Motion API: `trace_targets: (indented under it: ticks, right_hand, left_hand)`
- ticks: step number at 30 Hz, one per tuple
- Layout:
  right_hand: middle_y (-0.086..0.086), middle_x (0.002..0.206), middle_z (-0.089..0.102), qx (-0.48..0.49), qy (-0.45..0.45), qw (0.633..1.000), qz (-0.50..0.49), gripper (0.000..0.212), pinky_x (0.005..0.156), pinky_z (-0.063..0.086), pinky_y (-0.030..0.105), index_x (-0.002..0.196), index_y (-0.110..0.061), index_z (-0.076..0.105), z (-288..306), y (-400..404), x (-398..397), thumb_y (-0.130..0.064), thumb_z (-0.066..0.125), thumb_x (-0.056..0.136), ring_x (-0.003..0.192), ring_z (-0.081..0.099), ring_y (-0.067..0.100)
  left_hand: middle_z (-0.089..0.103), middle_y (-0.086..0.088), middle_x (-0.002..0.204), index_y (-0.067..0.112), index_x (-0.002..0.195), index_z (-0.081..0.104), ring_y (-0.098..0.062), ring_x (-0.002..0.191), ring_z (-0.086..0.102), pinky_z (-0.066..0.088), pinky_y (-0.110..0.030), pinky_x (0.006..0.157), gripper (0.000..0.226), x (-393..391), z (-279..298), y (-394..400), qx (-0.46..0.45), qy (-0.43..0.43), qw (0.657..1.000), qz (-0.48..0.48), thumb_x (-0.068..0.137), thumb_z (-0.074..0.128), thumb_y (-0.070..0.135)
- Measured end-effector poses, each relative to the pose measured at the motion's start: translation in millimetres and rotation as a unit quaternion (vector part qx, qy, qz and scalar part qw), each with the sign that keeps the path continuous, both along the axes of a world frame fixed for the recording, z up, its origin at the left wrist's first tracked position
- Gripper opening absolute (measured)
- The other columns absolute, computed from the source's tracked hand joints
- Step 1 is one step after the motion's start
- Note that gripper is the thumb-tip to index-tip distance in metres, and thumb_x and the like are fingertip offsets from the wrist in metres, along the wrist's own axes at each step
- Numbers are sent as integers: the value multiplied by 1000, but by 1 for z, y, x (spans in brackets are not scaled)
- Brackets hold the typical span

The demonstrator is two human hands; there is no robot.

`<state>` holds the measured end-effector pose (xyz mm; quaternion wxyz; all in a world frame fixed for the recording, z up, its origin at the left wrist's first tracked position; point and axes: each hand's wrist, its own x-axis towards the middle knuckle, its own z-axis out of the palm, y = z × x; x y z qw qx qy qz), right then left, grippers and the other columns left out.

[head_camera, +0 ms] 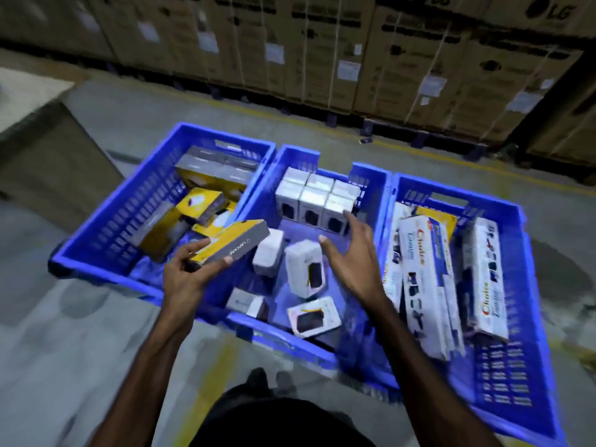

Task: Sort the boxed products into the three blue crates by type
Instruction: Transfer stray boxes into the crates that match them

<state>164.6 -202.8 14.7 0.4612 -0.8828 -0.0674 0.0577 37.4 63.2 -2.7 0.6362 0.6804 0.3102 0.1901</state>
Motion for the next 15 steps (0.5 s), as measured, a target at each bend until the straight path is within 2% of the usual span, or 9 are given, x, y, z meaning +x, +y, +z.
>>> trace_targets:
  ticks: [4, 5, 8, 11, 13, 15]
  right_hand:
    - [10, 156, 43, -27, 15, 999, 23, 66, 115, 31, 33, 154, -16, 41, -6, 42, -6, -37, 68, 98, 145, 41, 26]
    - [11, 152, 46, -34, 25, 999, 33, 63, 114, 32, 34, 152, -16, 44, -13, 51, -9, -35, 69, 98, 143, 43, 28]
    - [11, 142, 53, -37, 37, 997, 52, 58, 110, 40, 39, 148, -20, 48, -26, 72, -24, -37, 69, 96, 135, 51, 31]
    - [5, 141, 54, -41, 43, 996, 63, 57, 100, 38, 30, 149, -23, 47, -31, 93, -41, -35, 68, 97, 134, 51, 23]
    - [0, 143, 54, -33, 38, 995, 83, 57, 101, 39, 30, 149, -24, 46, -35, 106, -52, -34, 68, 98, 136, 51, 18]
    - [-3, 146, 52, -37, 28, 994, 99, 56, 107, 42, 35, 150, -26, 46, -42, 114, -62, -36, 67, 99, 137, 49, 16]
  left_hand:
    - [65, 14, 66, 9, 116, 71, 4, 55, 57, 47, -10, 56, 48, -8, 10, 44, 16, -20, 999, 42, 73, 90, 1]
    - [61, 13, 63, 11, 116, 72, 3, 54, 53, 45, -10, 55, 51, -7, 12, 55, 29, -18, 998, 48, 70, 94, 9]
    - [50, -2, 86, 26, 115, 75, -1, 61, 47, 43, -13, 61, 67, -4, 5, 95, 106, 19, 993, 45, 55, 98, 44]
    - [44, -6, 121, 26, 116, 74, 10, 88, 50, 40, -3, 85, 61, 2, -4, 130, 193, 77, 978, 14, 62, 101, 34]
    - [42, -8, 130, 23, 117, 73, -1, 104, 50, 38, -6, 91, 61, 10, -7, 149, 220, 101, 970, -7, 63, 101, 31]
    - [41, -7, 131, 21, 119, 72, -14, 110, 53, 44, -17, 95, 63, 19, -14, 166, 229, 125, 965, -29, 64, 99, 37]
